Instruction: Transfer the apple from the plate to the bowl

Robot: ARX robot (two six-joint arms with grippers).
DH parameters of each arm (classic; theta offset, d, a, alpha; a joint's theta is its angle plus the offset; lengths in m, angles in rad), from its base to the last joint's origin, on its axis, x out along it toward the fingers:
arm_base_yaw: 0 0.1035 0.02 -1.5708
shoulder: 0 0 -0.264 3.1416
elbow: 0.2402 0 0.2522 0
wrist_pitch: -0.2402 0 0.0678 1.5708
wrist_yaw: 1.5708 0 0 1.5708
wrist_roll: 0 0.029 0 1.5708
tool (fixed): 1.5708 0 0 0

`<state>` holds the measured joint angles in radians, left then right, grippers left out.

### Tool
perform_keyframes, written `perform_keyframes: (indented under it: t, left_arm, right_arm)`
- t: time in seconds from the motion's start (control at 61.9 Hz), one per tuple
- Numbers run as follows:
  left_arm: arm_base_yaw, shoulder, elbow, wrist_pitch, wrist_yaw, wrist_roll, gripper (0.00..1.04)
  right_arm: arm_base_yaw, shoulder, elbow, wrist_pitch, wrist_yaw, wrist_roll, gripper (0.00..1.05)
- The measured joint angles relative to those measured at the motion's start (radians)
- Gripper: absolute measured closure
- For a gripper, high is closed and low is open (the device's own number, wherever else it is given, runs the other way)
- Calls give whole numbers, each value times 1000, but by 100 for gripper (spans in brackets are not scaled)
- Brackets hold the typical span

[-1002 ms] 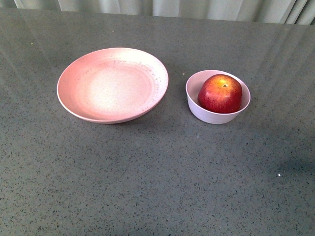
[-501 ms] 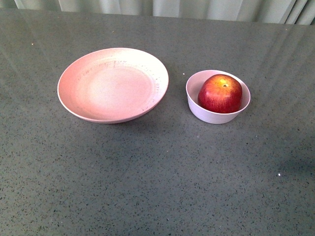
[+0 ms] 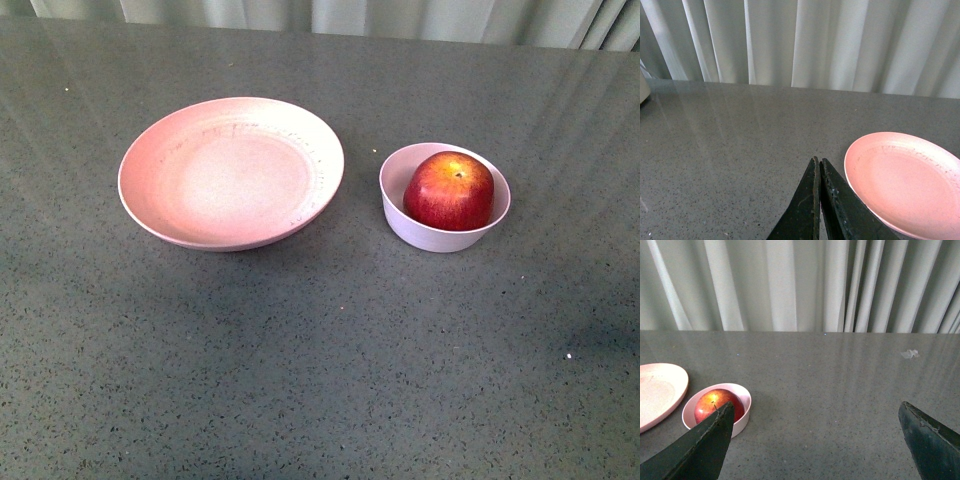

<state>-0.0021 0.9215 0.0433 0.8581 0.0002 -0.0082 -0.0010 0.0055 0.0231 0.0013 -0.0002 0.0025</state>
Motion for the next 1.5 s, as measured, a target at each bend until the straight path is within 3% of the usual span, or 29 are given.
perform_keyframes:
  t: [0.452,1.357,1.503]
  left_arm:
    - [0,-416,-28,-359,0,0,103]
    - [0,-742,-28,-678,0,0,103]
    - [0,-889,-28,-850,0,0,103]
  right_arm:
    - [0,0,0,0,0,0,9]
    - [0,0,0,0,0,0,9]
    - [0,0,0,0,0,0,9]
